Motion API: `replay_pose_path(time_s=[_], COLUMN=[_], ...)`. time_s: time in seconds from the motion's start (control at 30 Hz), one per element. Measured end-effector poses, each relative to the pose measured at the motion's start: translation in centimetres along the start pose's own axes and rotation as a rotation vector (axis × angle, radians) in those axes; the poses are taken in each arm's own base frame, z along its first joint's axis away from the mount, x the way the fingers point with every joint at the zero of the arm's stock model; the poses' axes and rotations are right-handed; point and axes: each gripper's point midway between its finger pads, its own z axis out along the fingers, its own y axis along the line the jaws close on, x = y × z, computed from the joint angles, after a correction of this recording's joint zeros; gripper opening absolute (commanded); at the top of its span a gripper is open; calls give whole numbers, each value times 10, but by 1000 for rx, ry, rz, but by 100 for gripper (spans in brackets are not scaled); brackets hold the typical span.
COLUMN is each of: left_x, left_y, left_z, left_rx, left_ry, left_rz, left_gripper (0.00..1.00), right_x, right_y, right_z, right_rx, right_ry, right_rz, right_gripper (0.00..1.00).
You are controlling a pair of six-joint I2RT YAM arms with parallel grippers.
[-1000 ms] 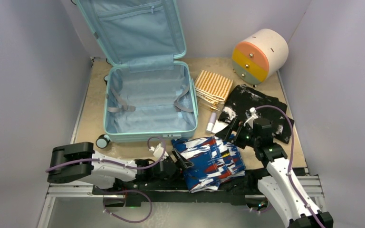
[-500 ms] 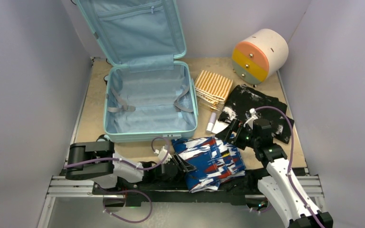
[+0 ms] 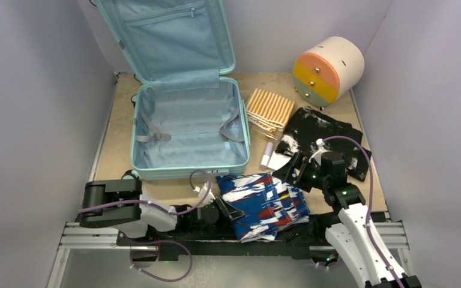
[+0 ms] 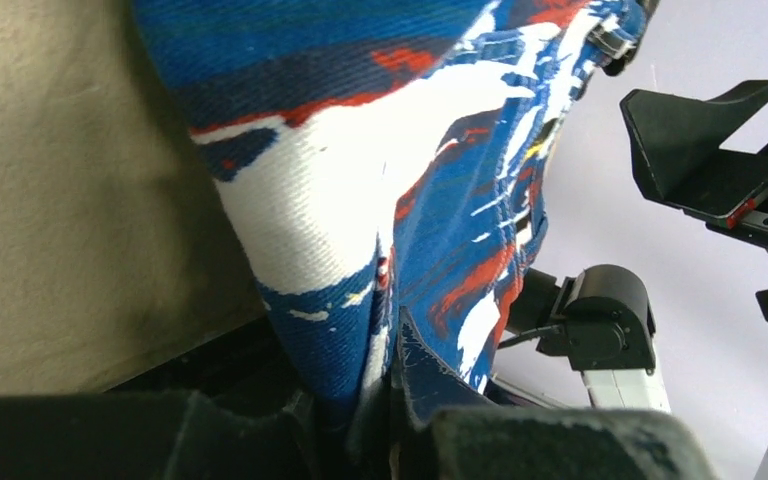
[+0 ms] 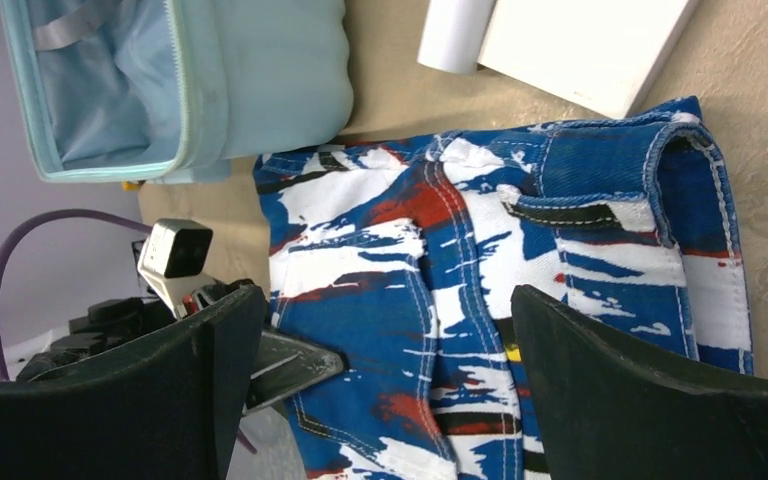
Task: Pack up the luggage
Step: Pick up the clothes from the corner of the board.
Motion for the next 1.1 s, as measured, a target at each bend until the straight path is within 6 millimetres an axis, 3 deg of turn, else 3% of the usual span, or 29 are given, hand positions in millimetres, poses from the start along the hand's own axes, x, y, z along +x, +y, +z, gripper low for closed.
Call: replay_pose_path(time_s=[0.23, 0.47, 0.73, 0.97, 1.1], left_x=[-3, 5, 16, 32, 29], left_y=[-23, -67, -86, -165, -187], left_z=[-17, -25, -31, -50, -65], left_rx=[62, 78, 36, 107, 121], left_ry=[7, 18, 78, 134, 129], left_rz=[115, 317, 535, 758, 866], left_gripper=[0, 0, 0, 0, 0], right_x=[-18, -43, -74, -93, -98], right_y=[34, 70, 114, 151, 166], right_z=[-29, -61, -105, -147, -165], right_rx=[-32, -65, -104, -146, -165], right_ry=[-44, -128, -254, -353, -392], right_rz=[-42, -114, -207, -295, -322], right_gripper=[99, 99, 99, 99, 99])
